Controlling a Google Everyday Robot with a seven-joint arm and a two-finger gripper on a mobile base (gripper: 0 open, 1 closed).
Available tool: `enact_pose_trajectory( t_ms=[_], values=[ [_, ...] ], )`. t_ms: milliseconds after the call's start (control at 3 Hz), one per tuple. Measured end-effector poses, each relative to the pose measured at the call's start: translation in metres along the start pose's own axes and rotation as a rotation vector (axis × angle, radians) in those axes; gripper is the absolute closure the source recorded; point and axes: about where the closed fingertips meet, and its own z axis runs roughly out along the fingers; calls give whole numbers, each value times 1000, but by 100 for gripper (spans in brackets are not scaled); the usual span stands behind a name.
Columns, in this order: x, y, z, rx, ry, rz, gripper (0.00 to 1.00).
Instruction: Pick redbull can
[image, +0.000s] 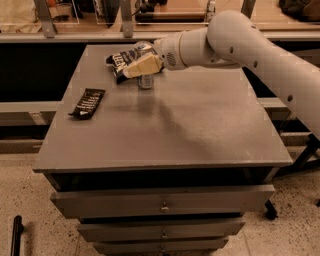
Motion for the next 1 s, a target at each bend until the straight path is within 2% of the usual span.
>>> enact_pose_trajectory(
  t_ms=[333, 667, 1000],
  values=[
    [3, -5, 11, 5, -15, 7, 29],
    [2, -7, 15, 1, -50, 22, 53],
    [-1, -11, 12, -8, -154, 102, 76]
  ],
)
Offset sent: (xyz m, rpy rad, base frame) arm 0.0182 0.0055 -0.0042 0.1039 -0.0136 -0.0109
